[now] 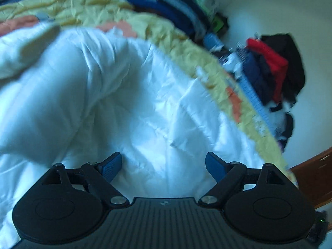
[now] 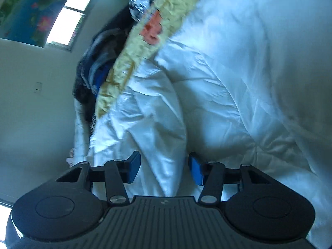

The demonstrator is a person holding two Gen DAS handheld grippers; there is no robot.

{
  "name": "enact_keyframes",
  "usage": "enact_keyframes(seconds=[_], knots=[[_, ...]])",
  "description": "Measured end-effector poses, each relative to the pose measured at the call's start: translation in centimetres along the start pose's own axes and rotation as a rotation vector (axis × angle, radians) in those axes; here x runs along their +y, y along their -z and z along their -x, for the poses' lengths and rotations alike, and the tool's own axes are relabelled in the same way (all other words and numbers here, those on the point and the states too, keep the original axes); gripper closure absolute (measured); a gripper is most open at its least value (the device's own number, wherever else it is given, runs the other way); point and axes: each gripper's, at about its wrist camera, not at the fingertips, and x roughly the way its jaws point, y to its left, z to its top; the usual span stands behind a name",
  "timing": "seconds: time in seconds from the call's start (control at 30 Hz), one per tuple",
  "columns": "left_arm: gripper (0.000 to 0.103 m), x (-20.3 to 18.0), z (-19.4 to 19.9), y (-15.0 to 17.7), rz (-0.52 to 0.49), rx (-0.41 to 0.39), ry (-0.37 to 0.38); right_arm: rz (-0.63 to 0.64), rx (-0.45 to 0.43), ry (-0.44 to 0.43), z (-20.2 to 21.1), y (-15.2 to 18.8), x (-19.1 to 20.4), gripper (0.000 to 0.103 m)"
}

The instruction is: Fold small clothes

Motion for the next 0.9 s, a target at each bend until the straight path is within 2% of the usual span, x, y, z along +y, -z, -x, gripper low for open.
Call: enact_keyframes(seconds=[0.07, 0.1, 0.17, 0.27, 0.33, 0.4, 0.47, 0.53, 0.6, 0.67, 0.7, 0.77, 0.8, 0.9], knots=[[0.083, -0.9, -1.5, -0.4, -0.042, 0.022, -0.037, 0.036, 0.019, 0.008, -1.1, -0.1, 0.5, 0.087], [0.089, -1.5, -2.3, -0.7, -0.068, 0.048, -0.038, 0.059, 0.021, 0.013, -1.5, -0.4, 0.8, 0.088], [0.094, -2.8, -2.4, -1.7, -0.104, 0.014, -0.071, 0.123, -0.001, 0.031, -2.0, -0.9, 2.2, 0.09], [0.094, -4.7, -0.8, -2.7, -0.195, -0.108, -0.068, 0.148, -0.038, -0.042, -1.7, -2.0, 4.4, 0.091], [0.094, -4.8, -1.1, -2.7, -0.223, -0.098, -0.105, 0.176, -0.023, -0.043, -1.8, -2.0, 4.9, 0.091], [0.094, -4.1, -2.4, -2.2, -0.235, -0.044, -0.141, 0.189, 0.01, 0.023, -2.8, -1.6, 4.1, 0.091], [0.093, -3.1, -3.4, -1.3, -0.243, -0.015, -0.144, 0.155, 0.016, 0.052, -3.7, -1.3, 2.6, 0.091], [0.09, -2.7, -3.0, -0.7, -0.246, -0.047, -0.118, 0.103, -0.009, 0.009, -3.5, -1.1, 1.5, 0.088], [0.077, -2.4, -2.1, -0.5, -0.228, -0.046, -0.106, 0.041, -0.041, -0.019, -2.6, -0.8, 0.9, 0.077], [0.03, -2.3, -0.3, -0.3, -0.224, -0.068, -0.115, 0.014, -0.057, -0.071, -1.0, -0.3, 0.7, 0.037], [0.023, -2.6, 0.9, -0.1, -0.229, -0.118, -0.122, 0.02, -0.073, -0.102, 0.2, 0.1, 0.7, 0.03], [0.02, -3.0, 3.9, 1.1, -0.276, -0.25, -0.111, 0.052, -0.125, -0.161, 3.1, 0.3, 0.6, 0.031], [0.02, -3.6, 4.8, 1.6, -0.32, -0.29, -0.104, 0.061, -0.16, -0.205, 5.2, 0.4, 0.1, 0.031], [0.02, -5.3, 5.8, 3.7, -0.436, -0.355, -0.032, 0.043, -0.28, -0.254, 10.7, -1.0, -1.5, 0.031]])
